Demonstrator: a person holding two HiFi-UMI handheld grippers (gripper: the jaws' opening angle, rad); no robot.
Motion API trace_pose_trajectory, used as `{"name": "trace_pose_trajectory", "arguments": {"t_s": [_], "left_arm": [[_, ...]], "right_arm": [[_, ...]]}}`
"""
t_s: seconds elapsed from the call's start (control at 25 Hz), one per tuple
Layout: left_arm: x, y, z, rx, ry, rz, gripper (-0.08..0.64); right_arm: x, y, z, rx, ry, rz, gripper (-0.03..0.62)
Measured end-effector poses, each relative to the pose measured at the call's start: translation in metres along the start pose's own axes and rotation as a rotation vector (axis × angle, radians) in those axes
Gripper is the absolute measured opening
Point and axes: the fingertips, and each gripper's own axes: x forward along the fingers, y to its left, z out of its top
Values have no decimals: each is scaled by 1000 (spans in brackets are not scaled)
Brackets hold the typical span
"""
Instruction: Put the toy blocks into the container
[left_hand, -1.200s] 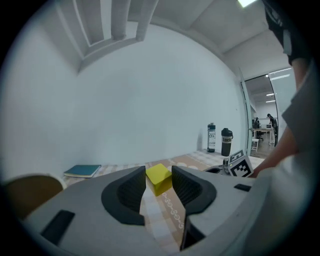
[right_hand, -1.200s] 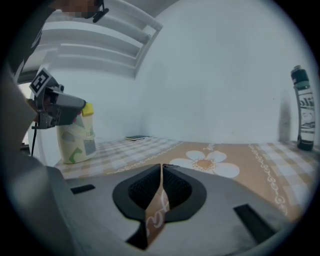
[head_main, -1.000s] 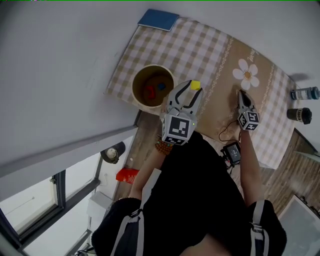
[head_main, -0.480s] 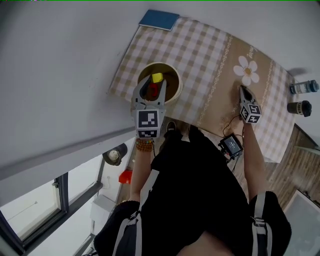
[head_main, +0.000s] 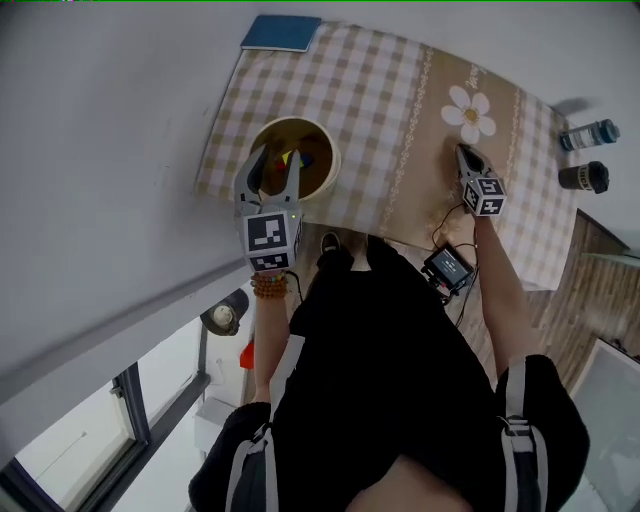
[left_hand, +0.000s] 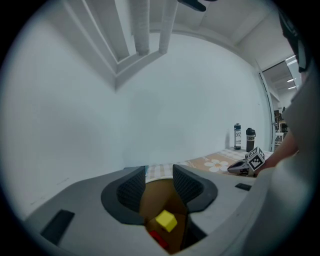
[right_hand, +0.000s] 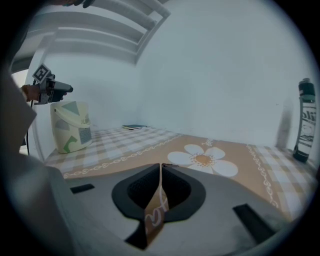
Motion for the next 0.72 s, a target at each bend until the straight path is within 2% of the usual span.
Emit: {"name": "trace_pose_trajectory", "arguments": {"t_s": [0.12,0.2,0.28,0.48,0.6,0.72], "left_arm": [[2,-4,0,-1,1,-21,183],[1,-6,5,1,-9,-33,183],[1,-7,12,18,-32,-38,183],[0,-9,23,61,-89,-36,183],[-7,-14,32,69,-144,-52,166],[-17,-19,38,65,-199,-64,155]], "right_arm": [[-2,-4,-2,37,18,-26,15],[-2,2,3,83,24,2,77],[-5,16,25,75,-16,34,78],[-29,79,116,-52,-212,127,78],[-51,132,178,-109,-353,196,78],[-72,196,225,-194,-453,263,76]]}}
